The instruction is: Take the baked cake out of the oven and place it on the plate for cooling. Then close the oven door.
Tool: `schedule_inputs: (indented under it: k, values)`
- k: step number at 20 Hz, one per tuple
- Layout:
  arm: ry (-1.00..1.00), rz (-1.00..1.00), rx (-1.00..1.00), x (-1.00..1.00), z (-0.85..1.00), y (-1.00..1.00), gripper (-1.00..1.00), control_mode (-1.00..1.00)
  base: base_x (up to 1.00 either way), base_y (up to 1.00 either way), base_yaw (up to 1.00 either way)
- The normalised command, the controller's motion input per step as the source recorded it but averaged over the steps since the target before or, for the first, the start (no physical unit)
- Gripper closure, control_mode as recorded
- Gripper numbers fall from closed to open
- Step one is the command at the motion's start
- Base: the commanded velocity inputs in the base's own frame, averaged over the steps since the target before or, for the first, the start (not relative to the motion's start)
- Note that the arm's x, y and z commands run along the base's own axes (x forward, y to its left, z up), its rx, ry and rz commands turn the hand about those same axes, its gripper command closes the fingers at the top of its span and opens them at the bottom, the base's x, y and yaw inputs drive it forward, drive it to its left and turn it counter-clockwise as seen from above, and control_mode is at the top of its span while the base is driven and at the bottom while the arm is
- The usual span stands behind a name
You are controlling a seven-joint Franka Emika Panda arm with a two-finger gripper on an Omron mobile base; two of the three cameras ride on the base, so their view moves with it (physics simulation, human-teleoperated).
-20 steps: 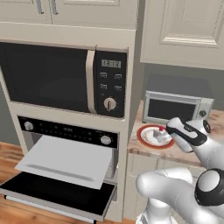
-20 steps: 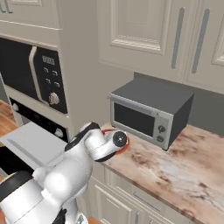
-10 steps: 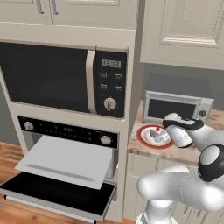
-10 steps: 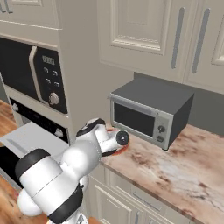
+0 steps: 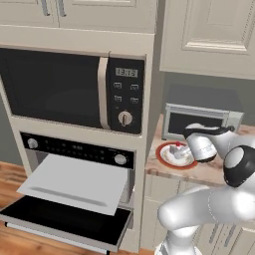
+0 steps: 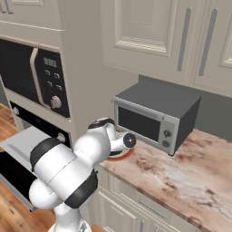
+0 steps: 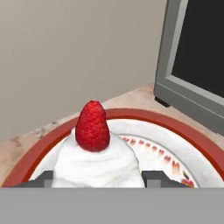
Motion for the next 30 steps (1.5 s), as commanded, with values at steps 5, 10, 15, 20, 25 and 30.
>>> schedule_inputs:
  k: [5,10,15,20,25,30]
  values:
    - [-0.03,0.01,0.00,0.00,-0.22,-0.22,1.00,-1.00,0.00,0.00,0.00]
    - [-0.02,0.00,0.00,0.00,-0.23,-0.07,1.00,-1.00,0.00,0.00,0.00]
    - [0.00,0.00,0.00,0.01,0.00,0.00,-1.00,-1.00,0.00,0.00,0.00]
    - [0.00,0.00,0.00,0.14,0.00,0.00,-1.00,-1.00,0.00,0.00,0.00]
    - [0.00,0.00,0.00,0.04,0.08,0.00,-1.00,-1.00,0.00,0.00,0.00]
    - [0.00,0.00,0.00,0.00,0.44,0.00,-1.00,-1.00,0.00,0.00,0.00]
